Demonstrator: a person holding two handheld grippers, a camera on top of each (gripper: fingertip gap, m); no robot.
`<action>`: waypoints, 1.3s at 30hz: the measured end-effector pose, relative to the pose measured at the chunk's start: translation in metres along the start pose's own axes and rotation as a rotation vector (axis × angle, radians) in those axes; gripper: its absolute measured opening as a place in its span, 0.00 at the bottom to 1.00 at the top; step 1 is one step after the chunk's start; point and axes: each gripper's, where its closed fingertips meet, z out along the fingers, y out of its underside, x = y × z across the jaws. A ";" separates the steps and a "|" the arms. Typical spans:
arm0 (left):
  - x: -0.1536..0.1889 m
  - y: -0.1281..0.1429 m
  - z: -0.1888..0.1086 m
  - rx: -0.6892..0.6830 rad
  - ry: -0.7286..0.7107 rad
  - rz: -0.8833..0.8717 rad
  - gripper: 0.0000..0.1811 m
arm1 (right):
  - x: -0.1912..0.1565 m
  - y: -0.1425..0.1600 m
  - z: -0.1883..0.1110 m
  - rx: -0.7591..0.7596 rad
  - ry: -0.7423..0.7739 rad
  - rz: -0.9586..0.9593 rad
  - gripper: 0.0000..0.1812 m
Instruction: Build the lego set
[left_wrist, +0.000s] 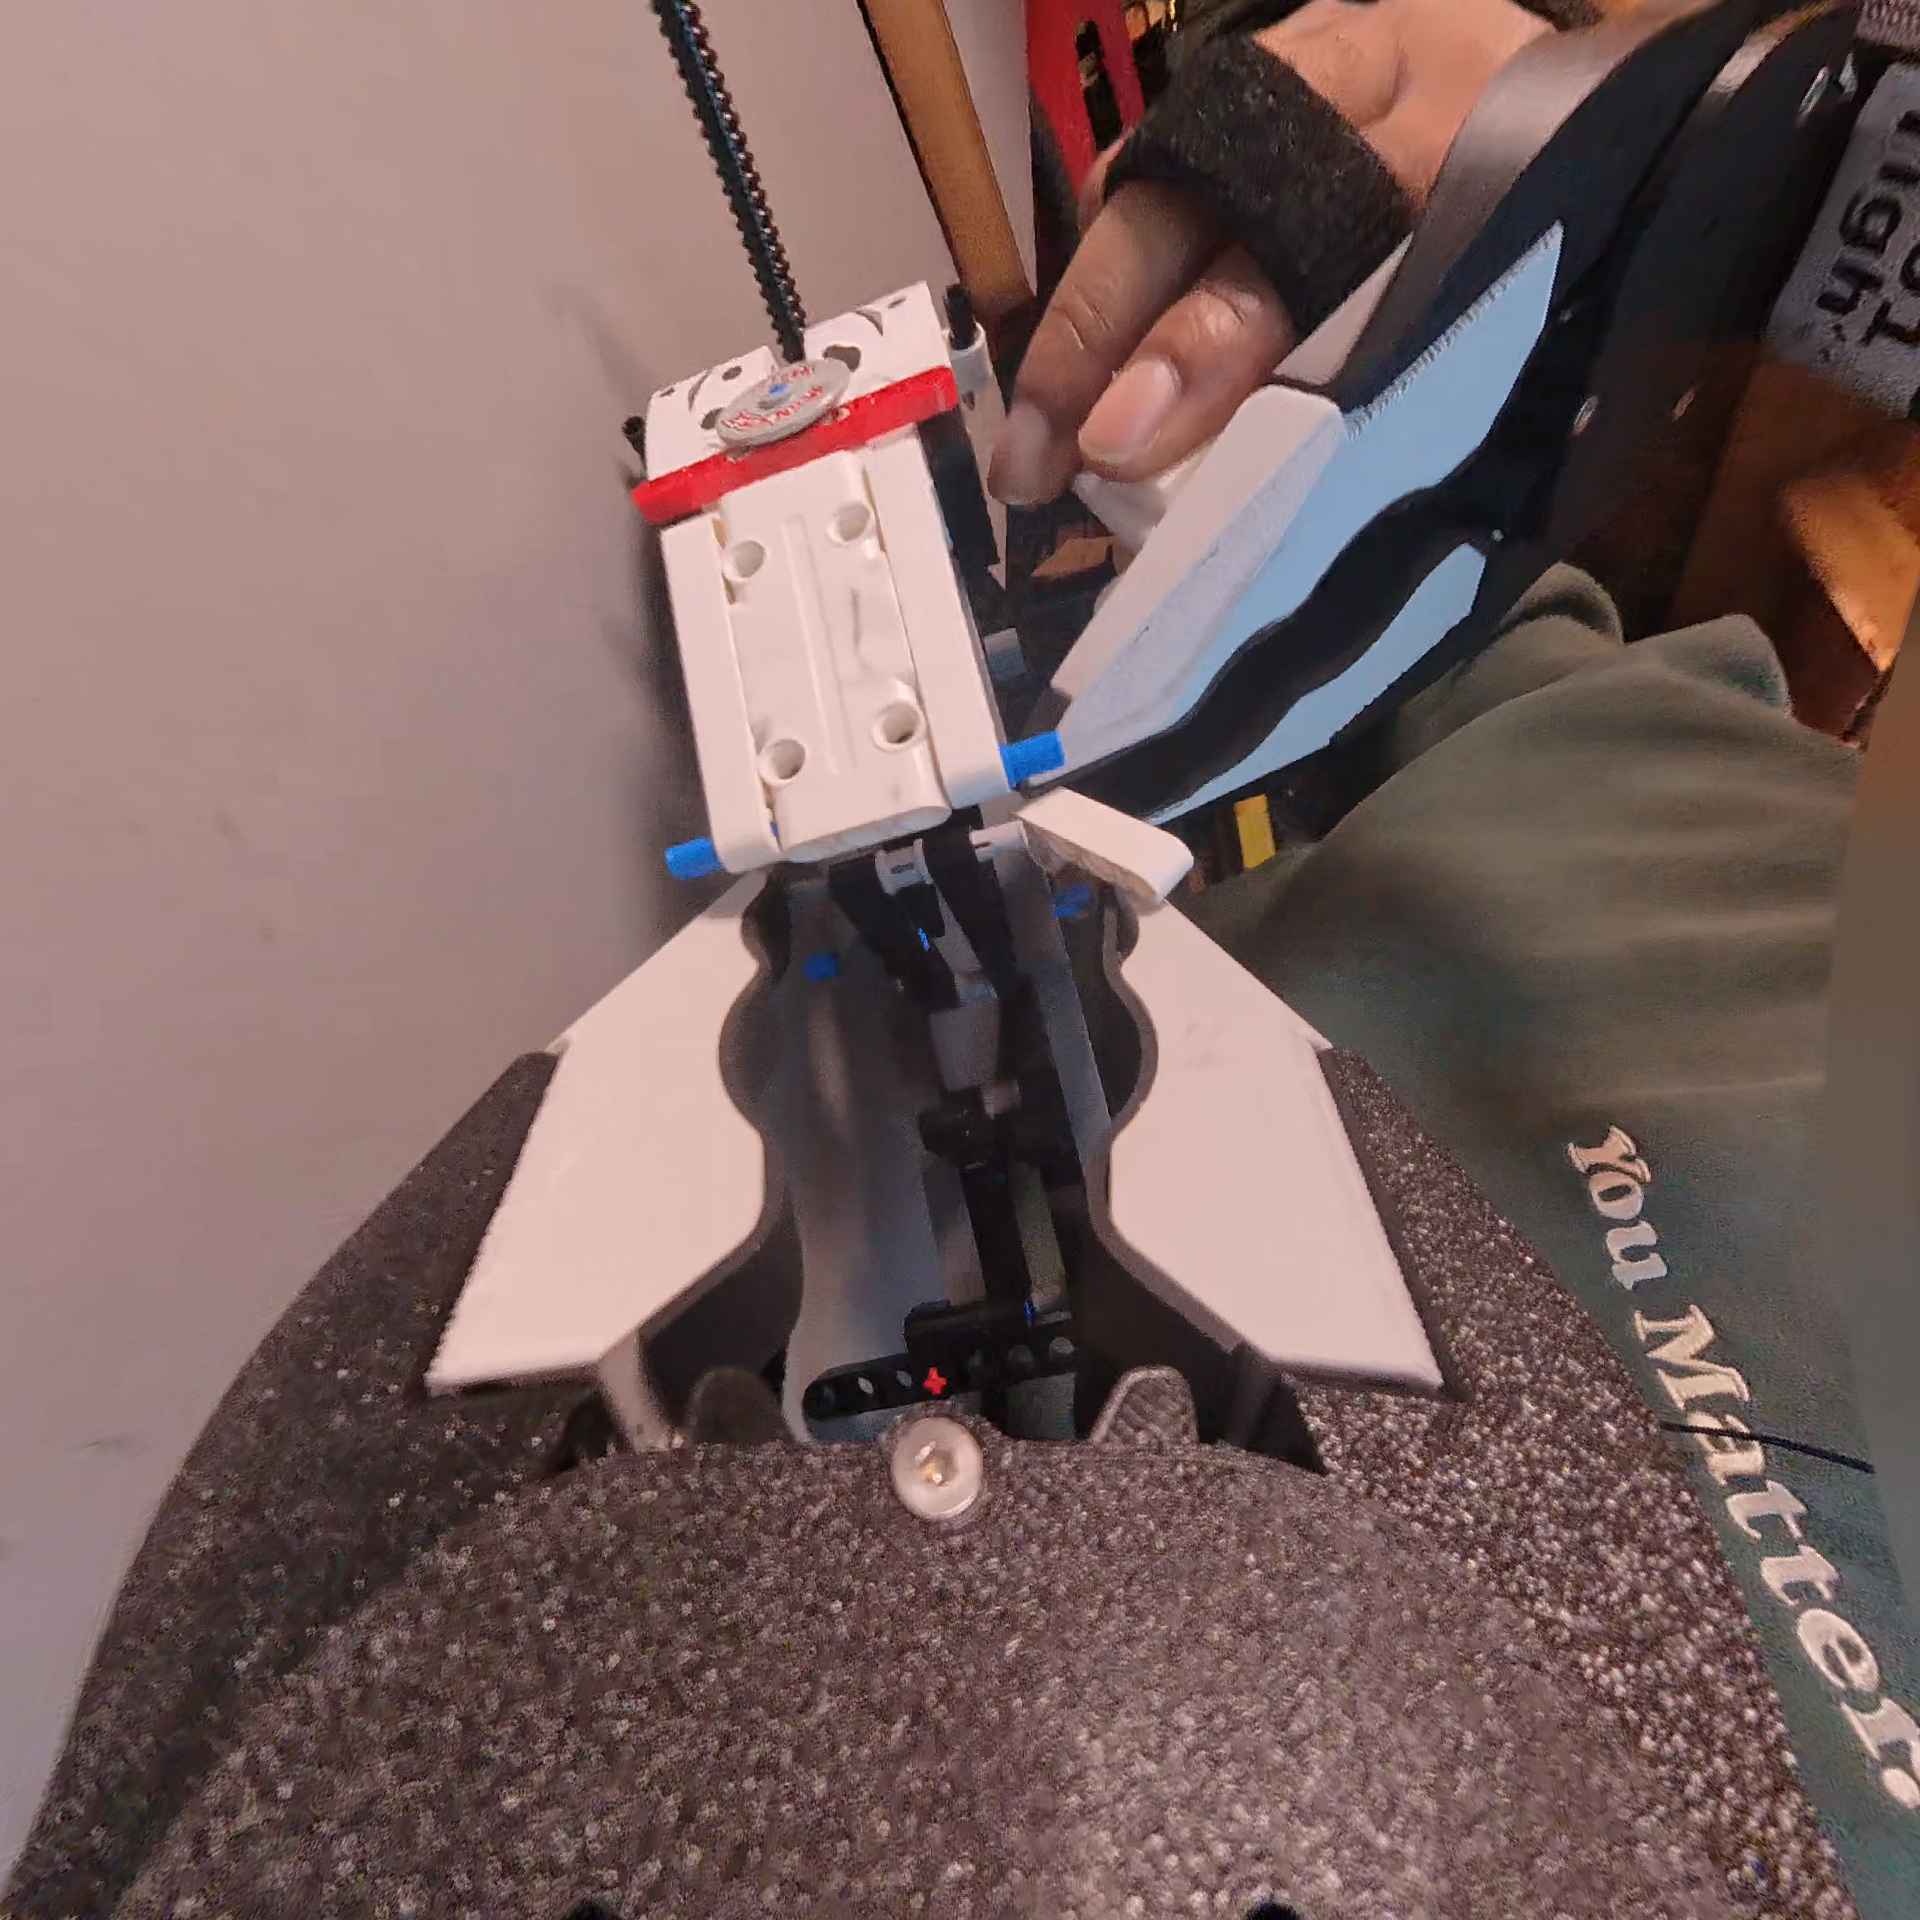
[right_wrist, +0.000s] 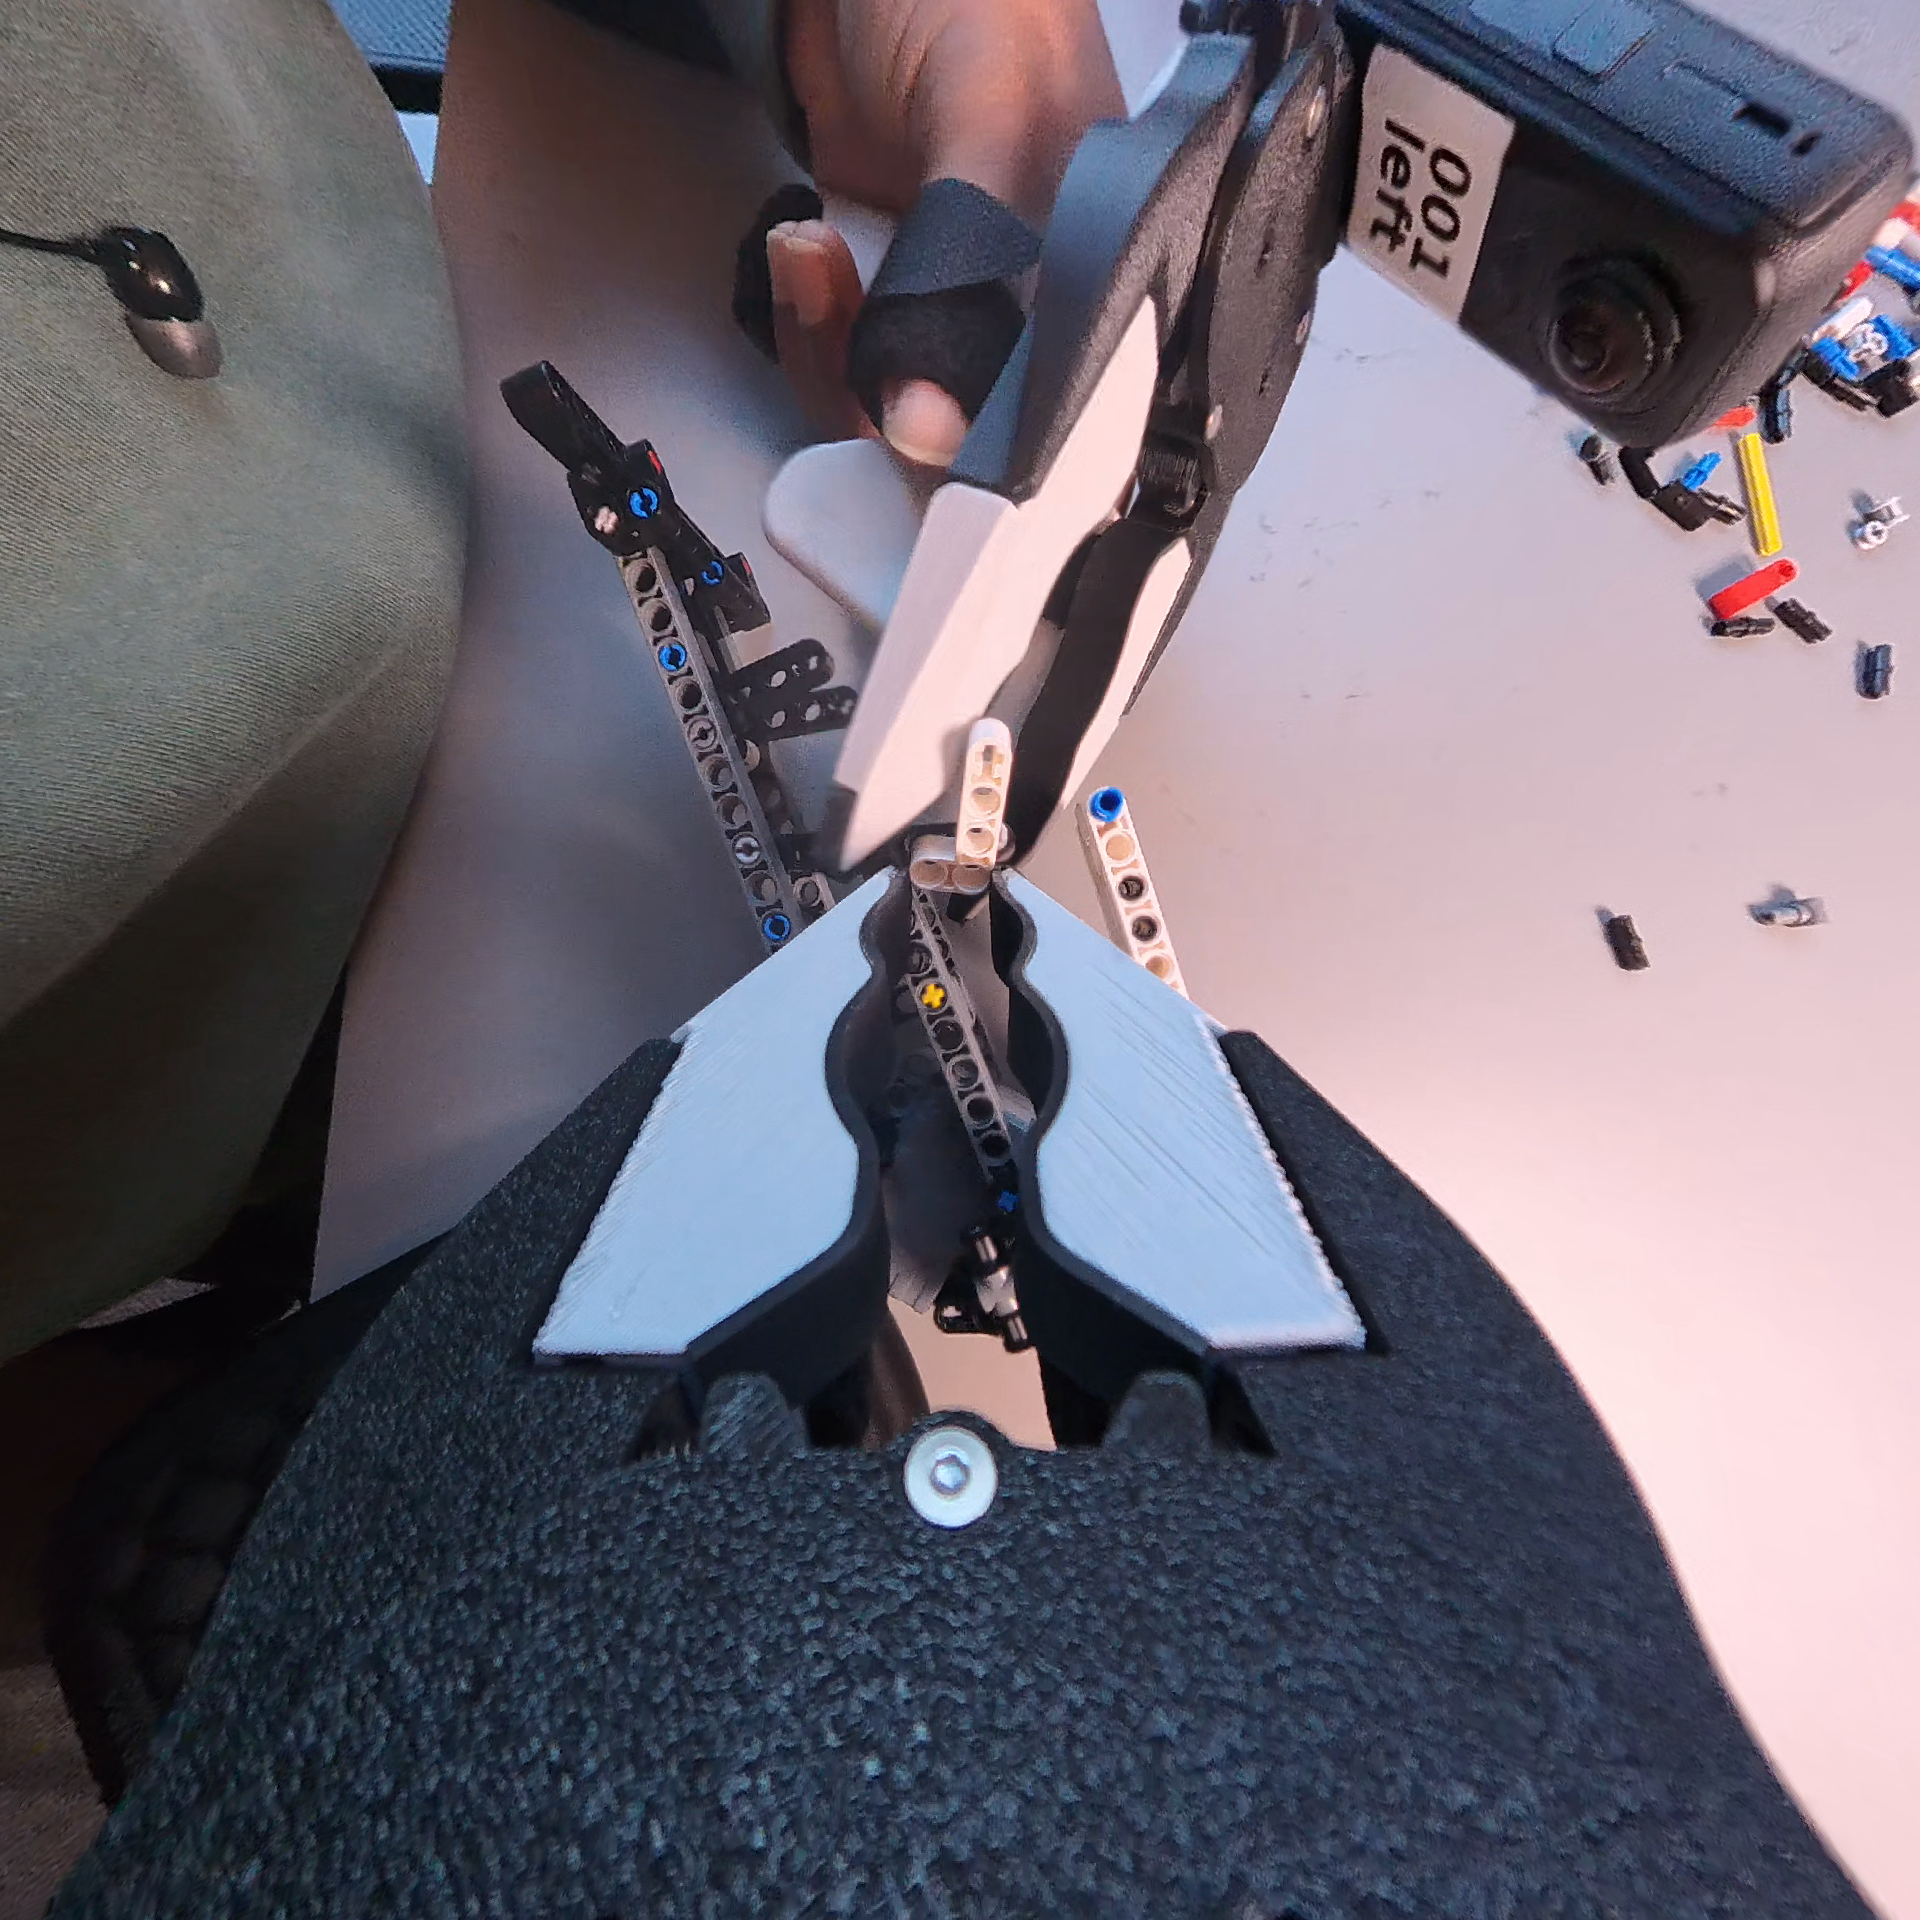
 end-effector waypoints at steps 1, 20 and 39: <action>0.000 -0.001 0.000 0.011 0.016 -0.020 0.32 | 0.000 0.001 0.000 0.005 0.002 0.006 0.08; 0.003 0.010 0.004 -0.021 -0.015 0.062 0.32 | 0.000 -0.009 0.001 -0.087 0.008 -0.059 0.08; 0.000 0.024 0.005 -0.106 -0.122 0.218 0.31 | -0.002 -0.011 0.004 -0.304 -0.042 -0.217 0.08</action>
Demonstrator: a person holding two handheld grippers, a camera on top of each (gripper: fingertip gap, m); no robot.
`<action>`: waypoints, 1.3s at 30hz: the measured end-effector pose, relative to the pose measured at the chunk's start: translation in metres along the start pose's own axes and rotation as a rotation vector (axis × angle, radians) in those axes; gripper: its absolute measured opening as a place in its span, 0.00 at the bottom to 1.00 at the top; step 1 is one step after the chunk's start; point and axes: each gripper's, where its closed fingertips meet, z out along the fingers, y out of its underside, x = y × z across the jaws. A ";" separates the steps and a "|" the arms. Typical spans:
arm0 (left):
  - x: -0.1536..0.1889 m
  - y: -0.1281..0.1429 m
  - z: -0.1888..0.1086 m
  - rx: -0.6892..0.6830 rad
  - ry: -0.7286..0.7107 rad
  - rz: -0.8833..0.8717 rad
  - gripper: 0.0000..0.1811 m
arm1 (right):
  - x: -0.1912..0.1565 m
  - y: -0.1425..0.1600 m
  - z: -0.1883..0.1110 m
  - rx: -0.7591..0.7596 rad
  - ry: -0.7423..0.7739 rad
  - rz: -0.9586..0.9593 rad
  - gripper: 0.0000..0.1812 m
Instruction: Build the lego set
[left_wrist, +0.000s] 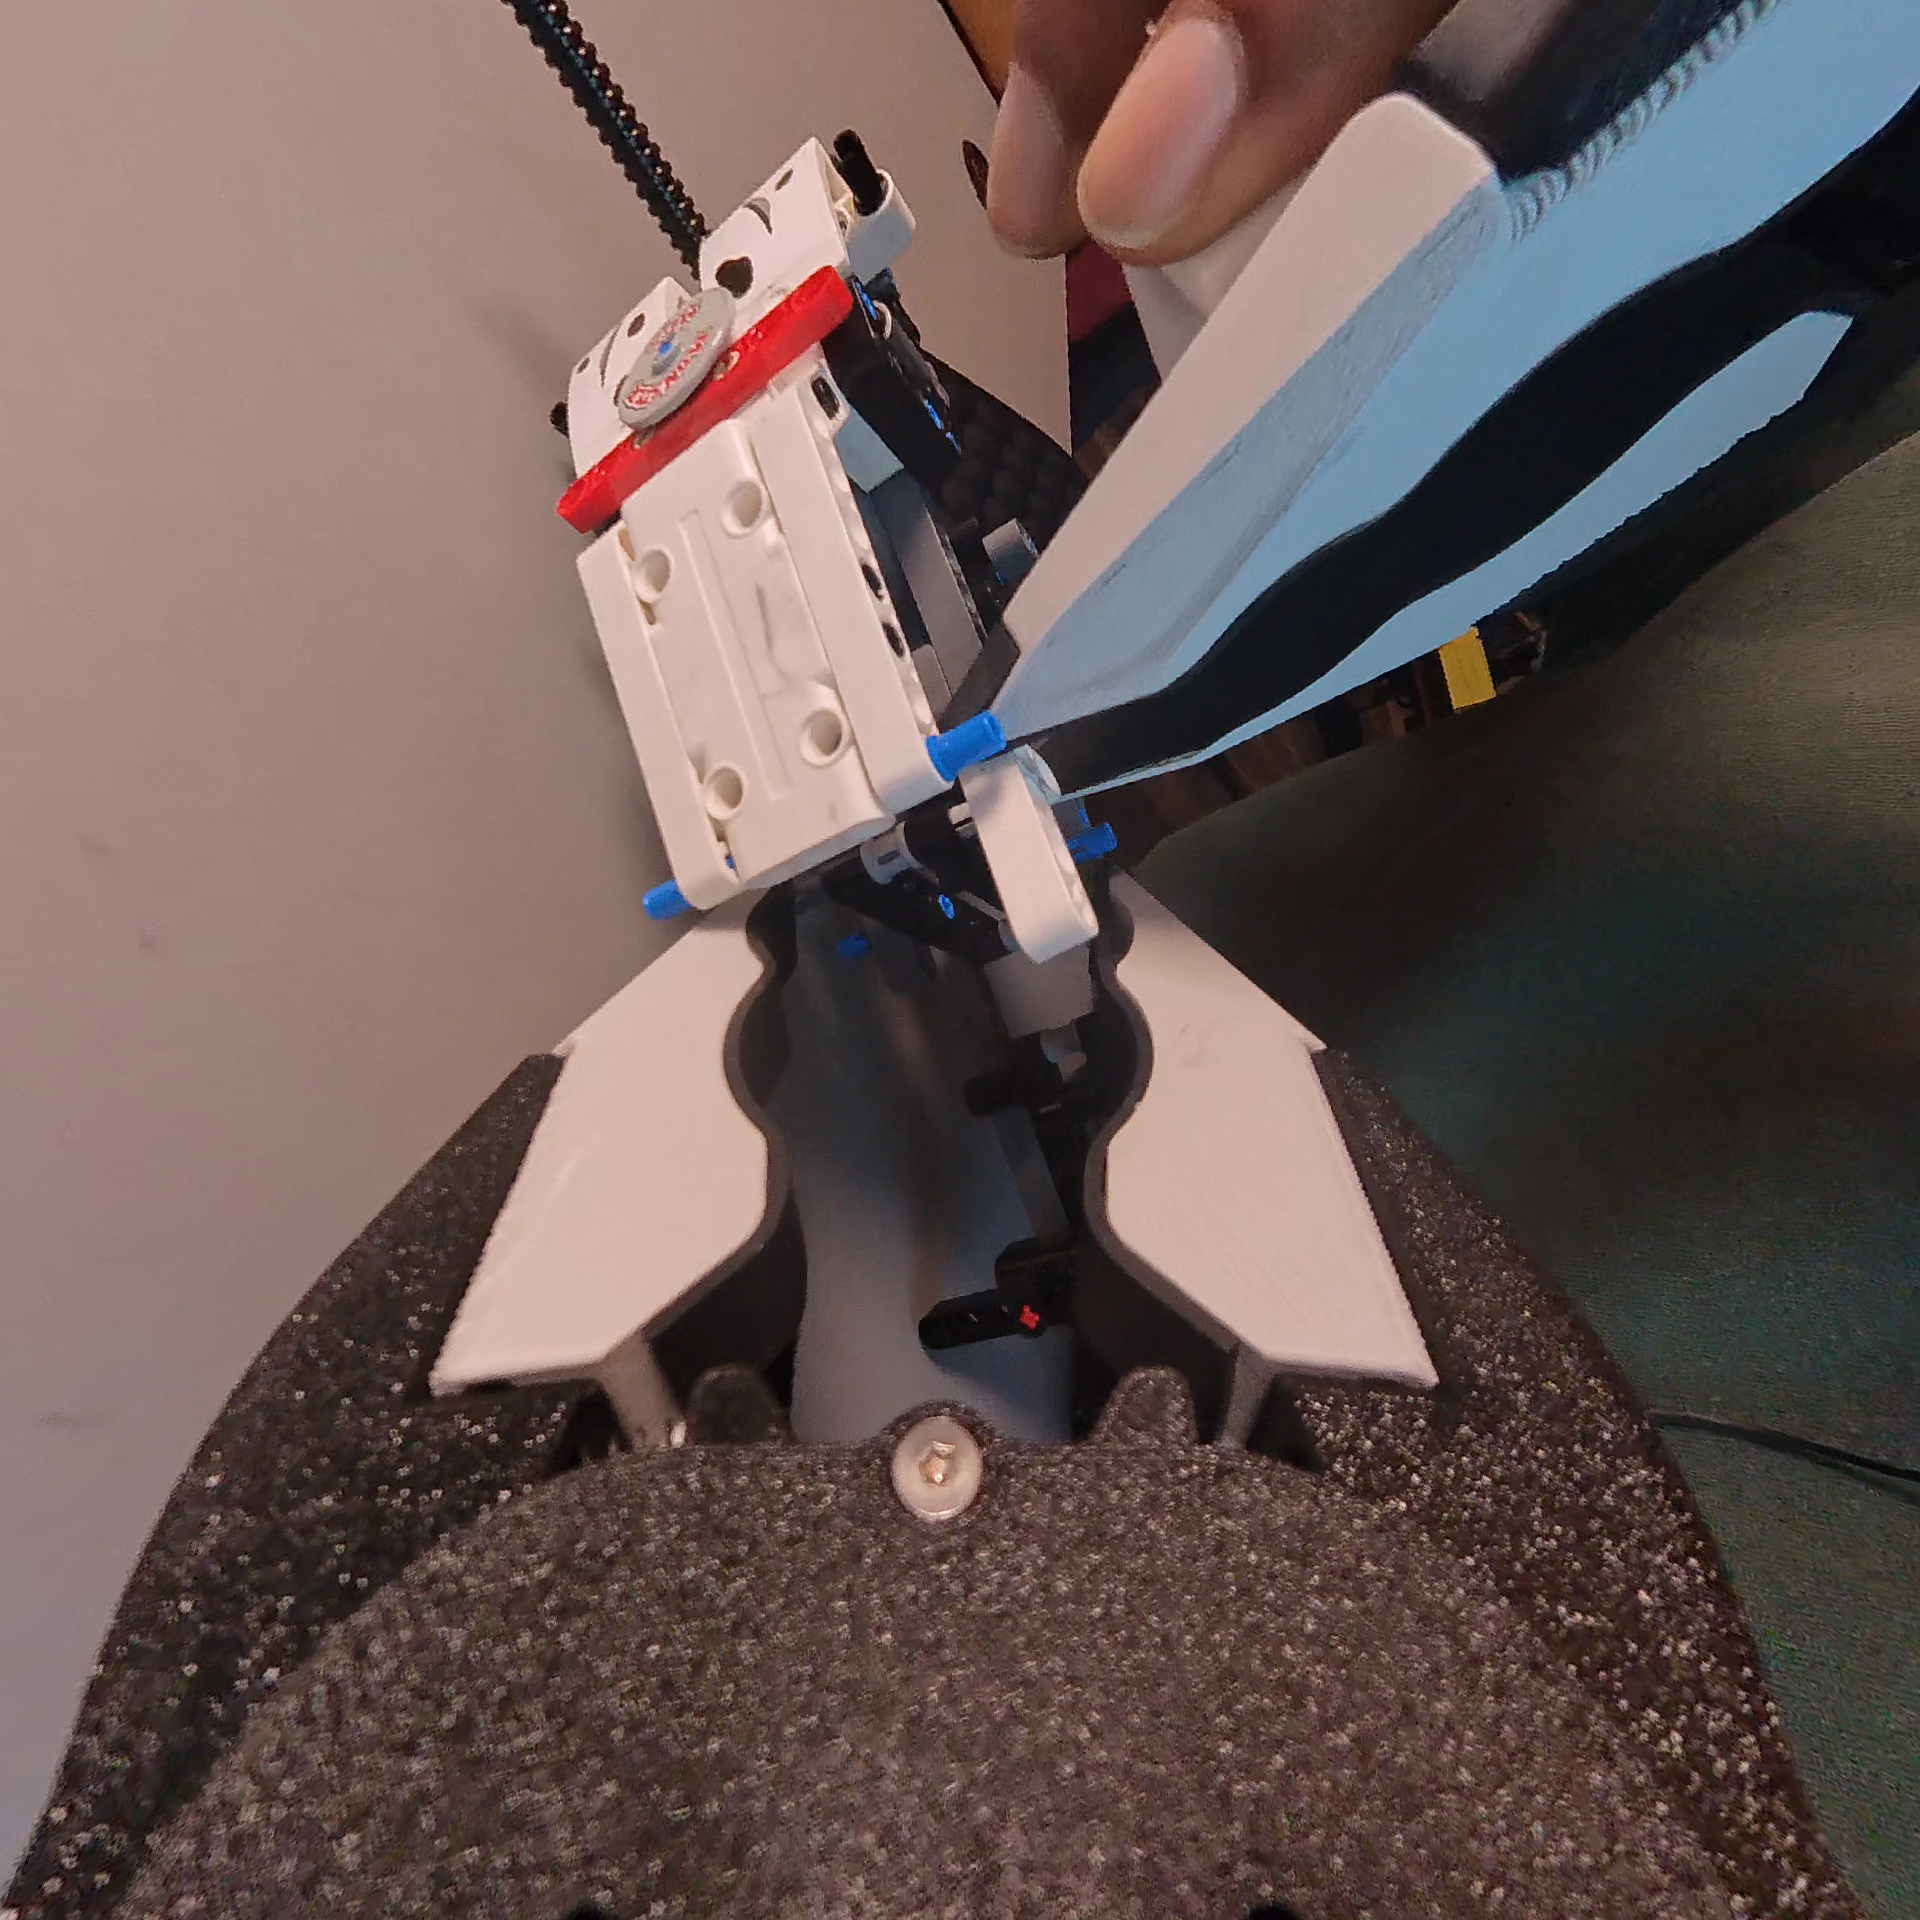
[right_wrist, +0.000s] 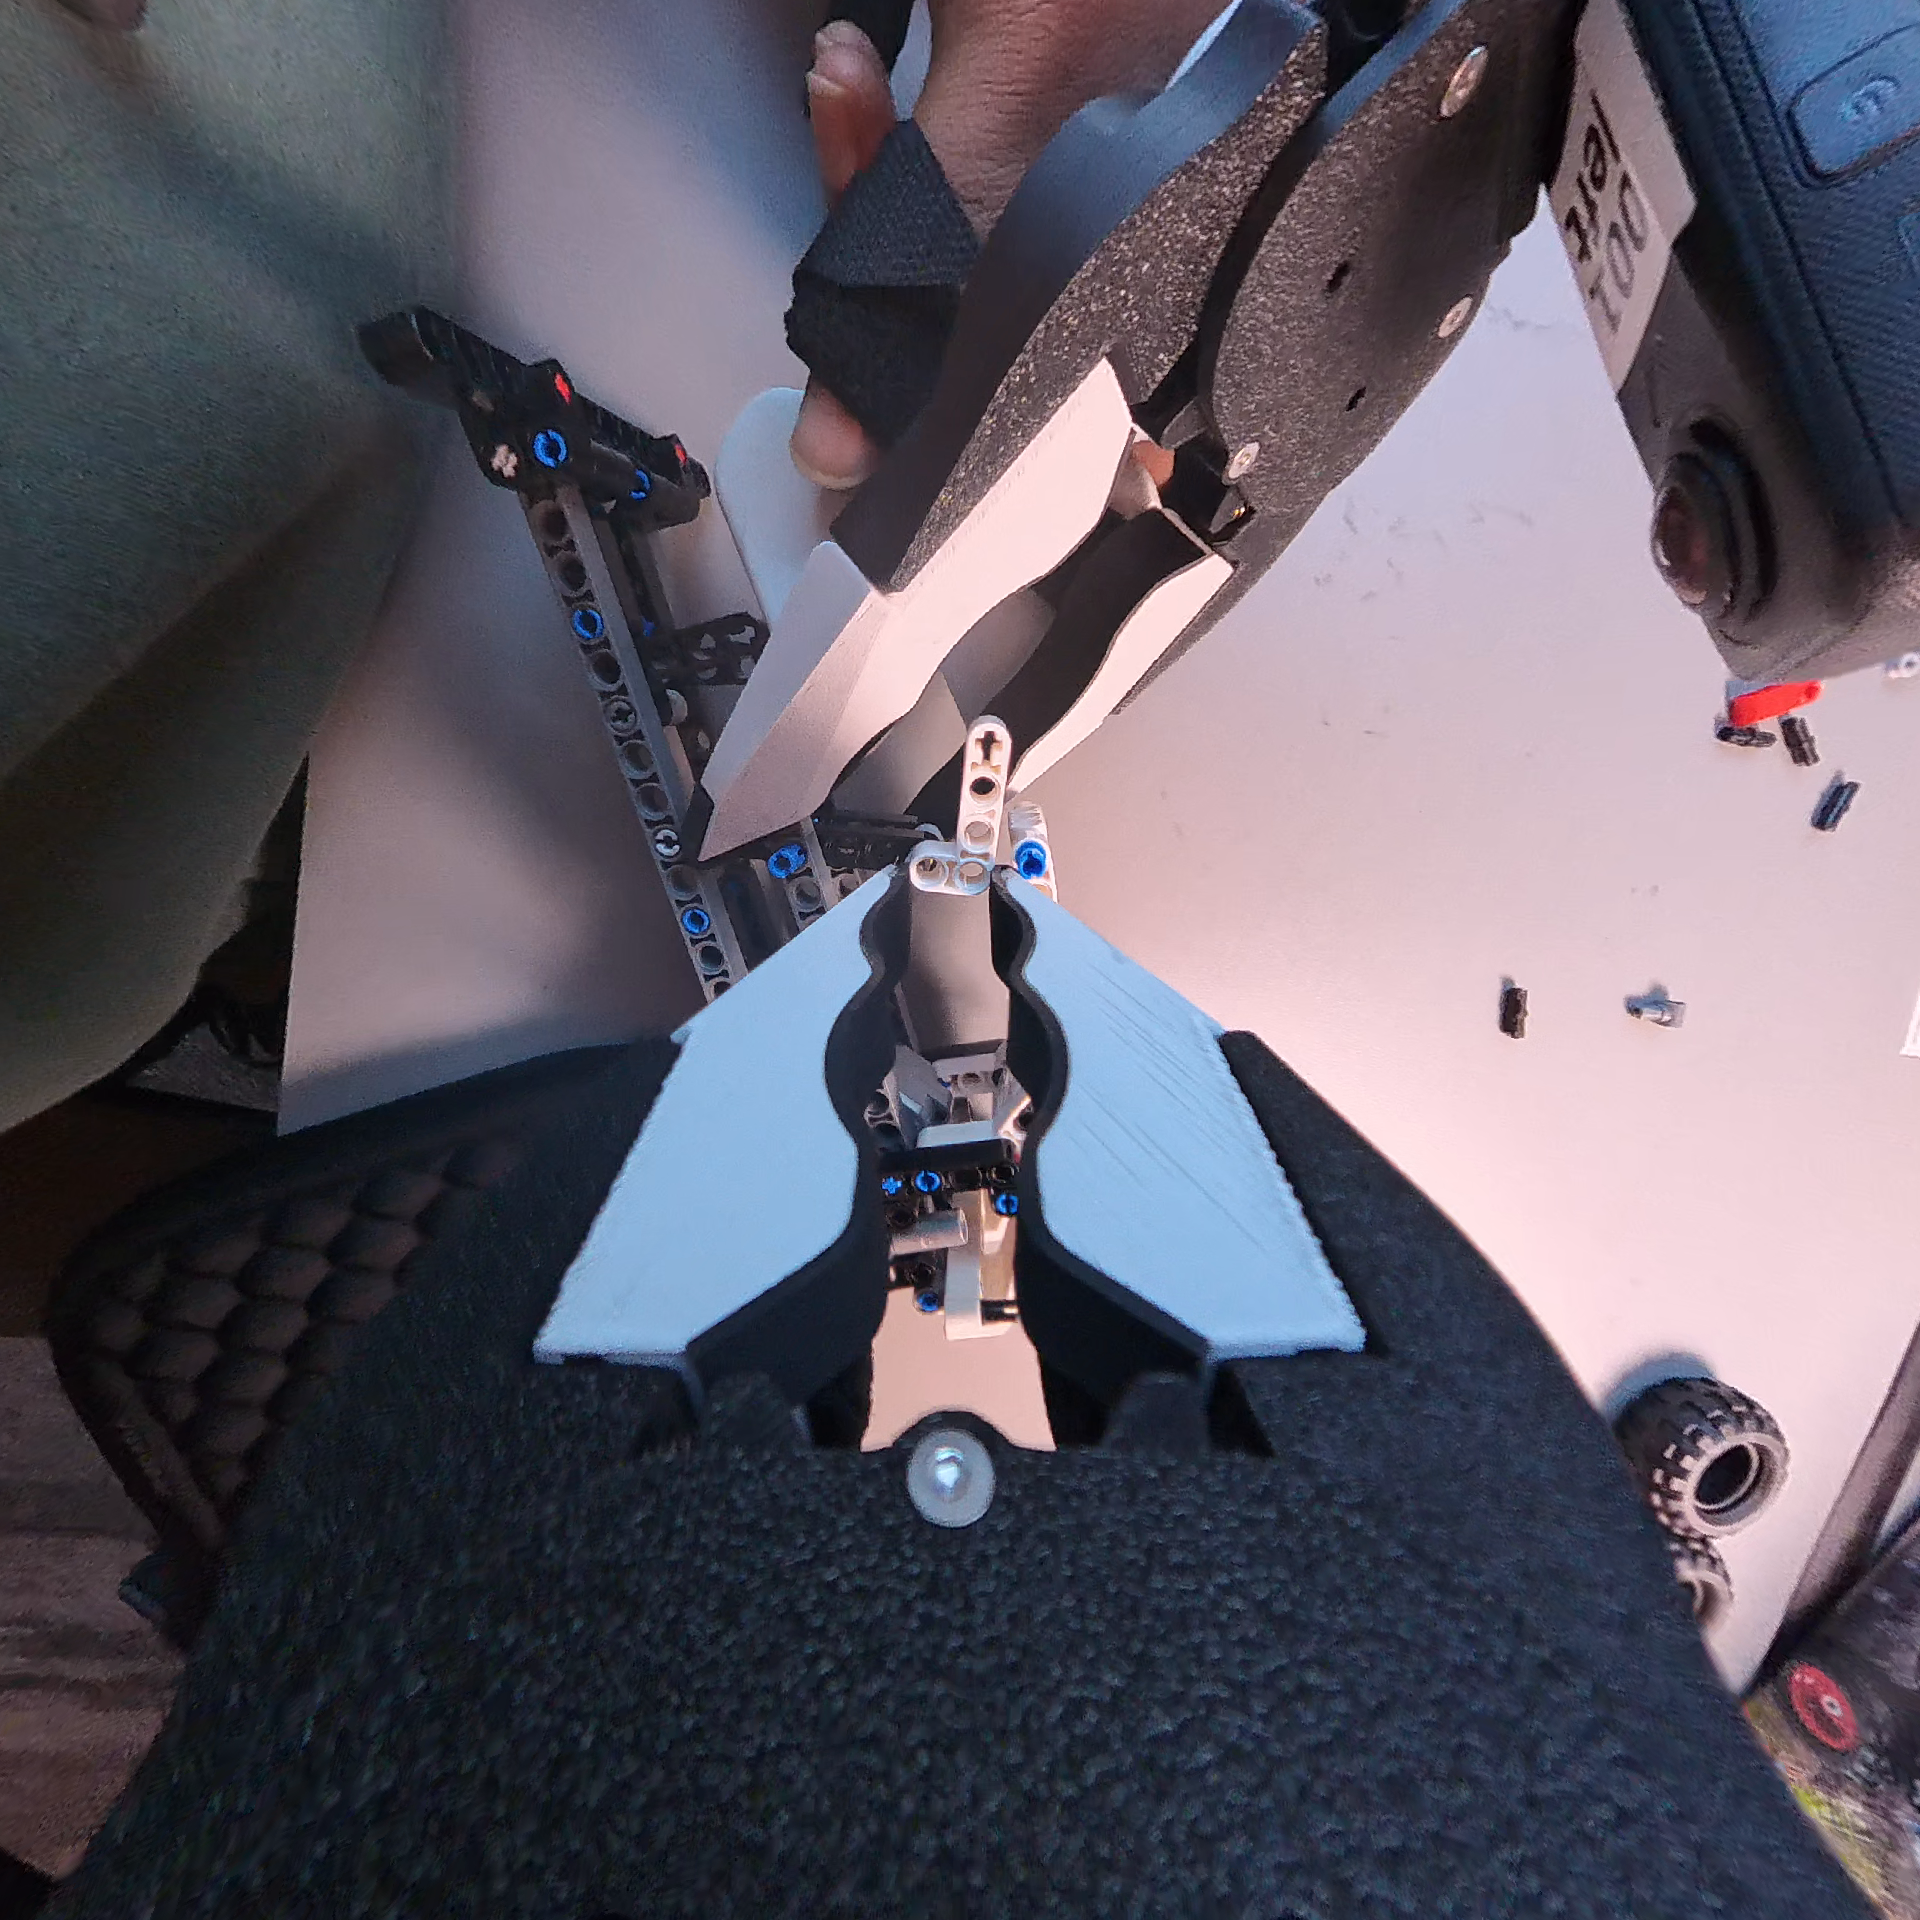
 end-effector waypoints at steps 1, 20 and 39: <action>0.000 0.000 0.000 -0.001 0.001 0.001 0.31 | 0.000 0.000 0.000 -0.005 -0.002 -0.009 0.08; -0.003 -0.005 0.000 0.006 -0.006 0.008 0.31 | 0.002 0.003 -0.002 -0.034 0.020 -0.063 0.08; 0.000 -0.011 0.000 0.025 -0.025 0.042 0.31 | -0.001 0.000 -0.004 0.054 0.037 -0.063 0.07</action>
